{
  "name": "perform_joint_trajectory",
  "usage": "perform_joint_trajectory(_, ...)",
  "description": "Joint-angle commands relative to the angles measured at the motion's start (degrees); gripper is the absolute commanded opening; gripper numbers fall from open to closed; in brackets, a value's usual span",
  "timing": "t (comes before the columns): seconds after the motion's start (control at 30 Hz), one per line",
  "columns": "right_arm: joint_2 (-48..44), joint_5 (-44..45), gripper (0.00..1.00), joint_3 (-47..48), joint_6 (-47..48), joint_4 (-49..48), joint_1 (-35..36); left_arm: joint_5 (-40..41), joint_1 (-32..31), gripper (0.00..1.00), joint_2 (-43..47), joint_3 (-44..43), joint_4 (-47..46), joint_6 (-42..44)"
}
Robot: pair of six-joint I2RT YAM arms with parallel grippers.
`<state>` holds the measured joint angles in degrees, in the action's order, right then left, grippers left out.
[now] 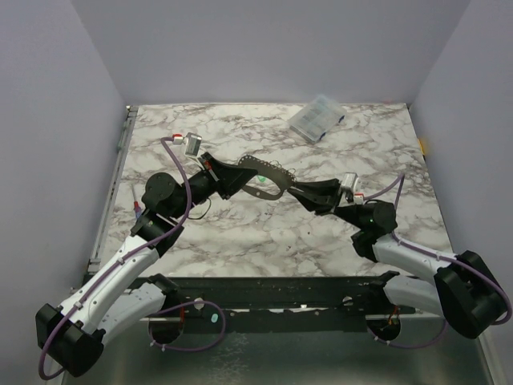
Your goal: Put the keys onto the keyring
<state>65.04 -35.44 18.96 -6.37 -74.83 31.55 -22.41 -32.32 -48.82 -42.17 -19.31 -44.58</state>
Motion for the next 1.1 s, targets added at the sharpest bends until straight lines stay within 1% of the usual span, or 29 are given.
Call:
perform_joint_trajectory(0.0,-1.0,-0.1,0.28,1.9,0.4,0.1,0.3,0.8,0.1,0.00,0.3,0.5,-2.7,-0.2)
perform_joint_trajectory(0.07,-1.1,-0.6,0.28,2.0,0.4,0.1,0.3,0.8,0.1,0.00,0.4,0.6,-2.7,-0.2)
perform_joint_trajectory(0.23,-0.8,-0.7,0.23,2.0,0.4,0.1,0.4,1.0,0.1,0.00,0.4,0.5,-2.7,-0.2)
perform_joint_trajectory(0.43,-0.7,-0.1,0.20,2.1,0.3,-0.1,0.3,1.0,0.1,0.00,0.4,0.6,-2.7,-0.2)
perform_joint_trajectory(0.6,-0.7,1.4,0.14,2.2,0.4,-0.1,0.4,0.9,0.1,0.00,0.5,0.8,-2.7,-0.2)
perform_joint_trajectory(0.83,-1.8,2.2,0.01,1.8,0.9,0.9,0.3,1.2,0.1,0.00,1.5,1.8,-2.7,-0.3)
perform_joint_trajectory(1.07,-6.2,3.4,0.01,1.5,1.9,6.9,0.4,2.4,0.1,0.00,2.6,2.6,-1.8,0.2)
